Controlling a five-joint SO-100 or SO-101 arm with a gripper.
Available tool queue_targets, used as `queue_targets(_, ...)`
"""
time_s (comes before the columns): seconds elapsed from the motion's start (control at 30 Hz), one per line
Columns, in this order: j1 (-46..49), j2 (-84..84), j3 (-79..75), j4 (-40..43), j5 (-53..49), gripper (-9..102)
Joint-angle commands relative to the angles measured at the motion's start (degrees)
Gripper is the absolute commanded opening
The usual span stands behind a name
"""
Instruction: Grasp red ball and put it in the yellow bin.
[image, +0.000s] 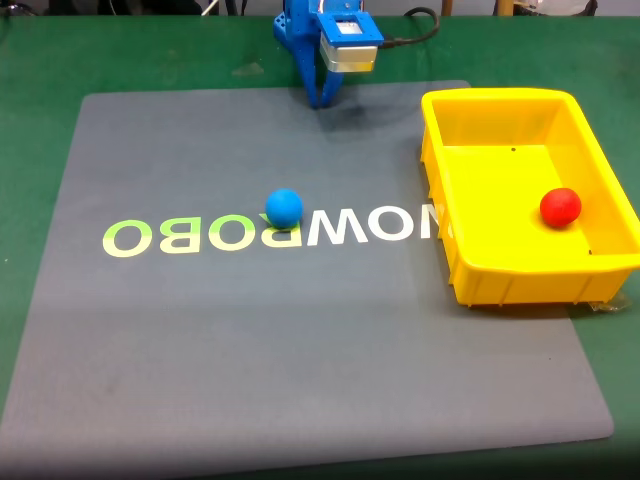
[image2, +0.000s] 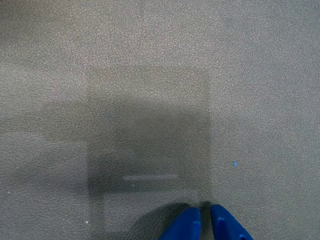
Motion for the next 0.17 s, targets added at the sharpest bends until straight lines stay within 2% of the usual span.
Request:
queue_targets(0.0,0.53,0.53,1.76,1.05,-0.62,0)
queue_targets(0.13,0.44,0.53,1.76,1.05,-0.44,0)
